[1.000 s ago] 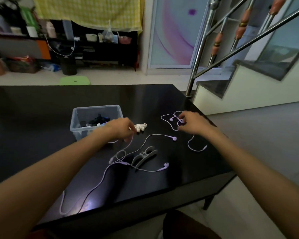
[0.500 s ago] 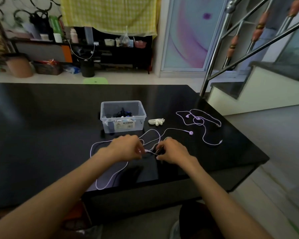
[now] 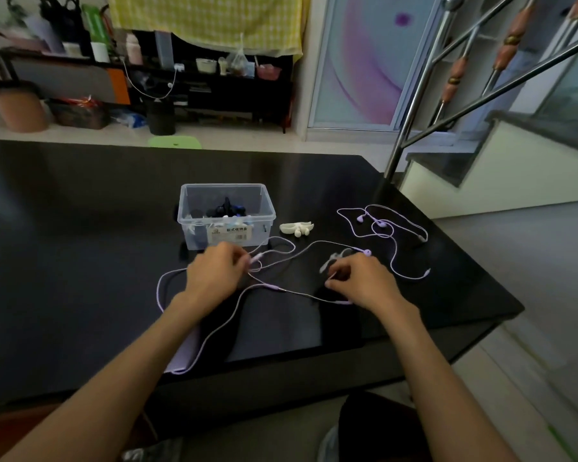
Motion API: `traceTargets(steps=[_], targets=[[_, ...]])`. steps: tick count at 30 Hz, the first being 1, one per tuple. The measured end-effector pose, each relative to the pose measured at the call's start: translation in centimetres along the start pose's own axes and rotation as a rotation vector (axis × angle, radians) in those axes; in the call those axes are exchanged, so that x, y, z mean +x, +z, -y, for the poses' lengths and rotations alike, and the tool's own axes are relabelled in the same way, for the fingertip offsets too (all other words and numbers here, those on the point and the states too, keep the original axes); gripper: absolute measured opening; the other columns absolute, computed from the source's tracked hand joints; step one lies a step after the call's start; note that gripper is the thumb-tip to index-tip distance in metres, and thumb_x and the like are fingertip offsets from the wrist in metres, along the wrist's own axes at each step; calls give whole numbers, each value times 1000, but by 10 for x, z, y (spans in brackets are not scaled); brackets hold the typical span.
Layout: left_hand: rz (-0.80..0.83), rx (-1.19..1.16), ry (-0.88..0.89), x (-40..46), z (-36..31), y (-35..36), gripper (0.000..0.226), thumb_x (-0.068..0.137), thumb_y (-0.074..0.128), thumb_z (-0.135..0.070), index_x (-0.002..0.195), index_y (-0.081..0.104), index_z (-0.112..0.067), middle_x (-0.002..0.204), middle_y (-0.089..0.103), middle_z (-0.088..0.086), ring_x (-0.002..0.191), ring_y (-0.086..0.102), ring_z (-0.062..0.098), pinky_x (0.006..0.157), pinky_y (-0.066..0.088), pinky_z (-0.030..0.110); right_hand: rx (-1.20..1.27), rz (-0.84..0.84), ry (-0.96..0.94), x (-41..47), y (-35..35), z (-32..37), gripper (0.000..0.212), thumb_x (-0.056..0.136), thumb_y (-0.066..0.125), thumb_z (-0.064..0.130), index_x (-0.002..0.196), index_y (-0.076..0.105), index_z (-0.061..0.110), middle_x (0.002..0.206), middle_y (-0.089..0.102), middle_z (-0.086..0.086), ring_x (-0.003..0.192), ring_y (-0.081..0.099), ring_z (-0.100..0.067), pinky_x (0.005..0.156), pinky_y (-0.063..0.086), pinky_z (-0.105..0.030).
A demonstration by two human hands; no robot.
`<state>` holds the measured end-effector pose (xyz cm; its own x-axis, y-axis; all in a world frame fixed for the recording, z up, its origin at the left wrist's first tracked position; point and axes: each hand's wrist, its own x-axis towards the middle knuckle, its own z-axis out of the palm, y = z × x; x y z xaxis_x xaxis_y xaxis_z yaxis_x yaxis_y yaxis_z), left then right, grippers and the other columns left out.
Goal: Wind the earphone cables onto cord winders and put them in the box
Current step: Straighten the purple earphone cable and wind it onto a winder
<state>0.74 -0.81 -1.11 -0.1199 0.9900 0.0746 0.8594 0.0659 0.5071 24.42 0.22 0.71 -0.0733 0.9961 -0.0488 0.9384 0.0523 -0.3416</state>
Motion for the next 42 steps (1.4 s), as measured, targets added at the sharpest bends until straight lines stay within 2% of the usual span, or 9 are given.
traceTargets(steps=[4, 9, 14, 18, 21, 26, 32, 38, 42], targets=[[-178, 27, 204, -6, -8, -7, 16, 92, 57, -34, 104, 60, -24, 102, 69, -6, 92, 65, 21, 75, 48, 34, -39, 14, -65, 2, 10, -7, 27, 89, 60, 34, 115, 65, 31, 111, 65, 3, 105, 59, -20, 86, 49, -36], [131, 278, 387, -8, -15, 5, 23, 90, 58, -39, 108, 66, -27, 113, 62, -4, 107, 58, 20, 85, 49, 37, -65, -38, -89, 5, 21, -9, 21, 92, 54, 20, 106, 69, 27, 100, 65, 0, 100, 58, -20, 74, 48, -34], [89, 306, 365, -4, -11, 14, 25, 92, 52, -43, 108, 66, -29, 112, 66, -3, 104, 60, 21, 83, 49, 36, 254, -130, 2, 7, 11, 4, 25, 89, 58, 10, 102, 73, 26, 94, 72, 2, 72, 63, -10, 64, 52, -26], [22, -174, 228, -4, -14, 12, 18, 88, 61, -43, 99, 65, -29, 90, 73, -10, 83, 67, 7, 72, 53, 30, 884, -174, -3, 2, -9, 23, 24, 79, 70, -2, 84, 65, 21, 85, 73, -9, 70, 68, -14, 68, 57, -22], [192, -797, 3, -6, -28, 1, 7, 91, 60, -17, 86, 56, -19, 87, 70, 1, 62, 64, 1, 53, 48, 17, 1117, -111, 20, -5, -17, 33, 30, 74, 73, -7, 90, 56, 13, 82, 70, -3, 69, 65, -7, 61, 54, -13], [438, -1303, -204, -13, -42, -12, 26, 95, 50, -27, 114, 61, -13, 109, 67, 6, 92, 67, 15, 73, 56, 27, 1120, -60, -66, -11, -10, 48, 33, 73, 73, -7, 87, 48, 10, 77, 70, -4, 63, 66, -6, 61, 54, -14], [317, -1207, -89, -9, -42, -10, 41, 95, 43, -45, 104, 68, -14, 99, 71, 8, 92, 64, 13, 76, 54, 22, 1120, -18, -215, -15, -7, 57, 16, 82, 67, -1, 91, 60, 10, 84, 72, -1, 75, 69, -5, 68, 56, -18], [325, -1081, -62, -4, -30, -15, 44, 99, 33, -45, 92, 68, -19, 95, 74, -1, 78, 64, 5, 61, 41, 19, 1123, 121, 266, -9, -12, 54, 29, 100, 43, 22, 113, 60, 3, 83, 64, -5, 69, 60, -13, 59, 50, -19], [367, -1078, -134, -3, -31, -11, 40, 98, 36, -43, 92, 67, -19, 90, 74, -5, 77, 64, 5, 66, 43, 20, 1176, 274, 240, -10, -8, 63, 40, 99, 41, 37, 105, 68, 7, 94, 70, -7, 73, 62, -14, 62, 48, -21]])
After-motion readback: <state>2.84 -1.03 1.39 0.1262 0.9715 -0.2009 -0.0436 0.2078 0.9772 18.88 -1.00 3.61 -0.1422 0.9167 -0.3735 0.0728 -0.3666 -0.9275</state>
